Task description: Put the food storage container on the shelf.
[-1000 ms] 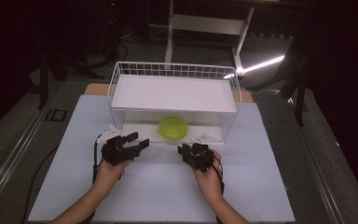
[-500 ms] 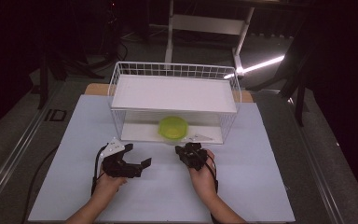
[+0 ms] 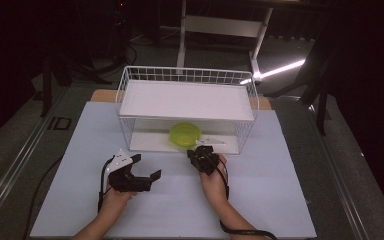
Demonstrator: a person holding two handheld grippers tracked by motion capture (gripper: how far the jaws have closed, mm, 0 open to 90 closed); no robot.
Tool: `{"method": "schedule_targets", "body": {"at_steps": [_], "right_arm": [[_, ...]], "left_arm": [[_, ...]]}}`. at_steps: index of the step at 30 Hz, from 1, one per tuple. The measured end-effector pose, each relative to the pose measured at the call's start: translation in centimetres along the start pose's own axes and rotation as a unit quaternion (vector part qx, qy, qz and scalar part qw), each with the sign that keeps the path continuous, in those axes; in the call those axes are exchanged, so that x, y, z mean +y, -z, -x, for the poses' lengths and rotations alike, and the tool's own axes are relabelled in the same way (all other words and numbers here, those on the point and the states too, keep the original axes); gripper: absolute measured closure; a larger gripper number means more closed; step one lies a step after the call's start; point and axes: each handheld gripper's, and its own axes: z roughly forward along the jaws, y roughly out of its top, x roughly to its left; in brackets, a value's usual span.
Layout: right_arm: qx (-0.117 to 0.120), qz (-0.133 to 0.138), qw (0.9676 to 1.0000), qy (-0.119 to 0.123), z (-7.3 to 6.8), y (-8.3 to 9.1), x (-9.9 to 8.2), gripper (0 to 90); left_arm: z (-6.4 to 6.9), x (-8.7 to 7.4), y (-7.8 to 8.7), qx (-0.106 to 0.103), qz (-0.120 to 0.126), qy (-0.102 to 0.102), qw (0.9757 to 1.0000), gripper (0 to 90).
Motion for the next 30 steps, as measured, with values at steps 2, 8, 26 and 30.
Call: {"method": "schedule_targets", "body": {"at_steps": [2, 8, 26, 30], "right_arm": [[-0.002, 0.001, 1.0000, -0.001, 0.0, -0.2, 0.2, 89.5], [-0.004, 0.001, 1.0000, -0.001, 0.2, -1.0, 0.5, 88.5], [-0.004, -0.001, 0.9999, 0.011, -0.1, -1.7, 1.2, 87.9], [0.013, 0.000, 0.9997, 0.018, -0.5, -0.5, 0.5, 84.1]], "left_arm": [[-0.1, 0.0, 0.0, -0.003, -0.002, 0.000, 1.0000, 1.1], [-0.3, 0.0, 0.1, 0.002, 0.001, 0.004, 1.0000, 1.0], [-0.2, 0.0, 0.2, 0.008, 0.001, -0.026, 0.9996, 1.1], [-0.1, 0.3, 0.1, 0.004, -0.003, -0.028, 0.9996, 1.1]]}}
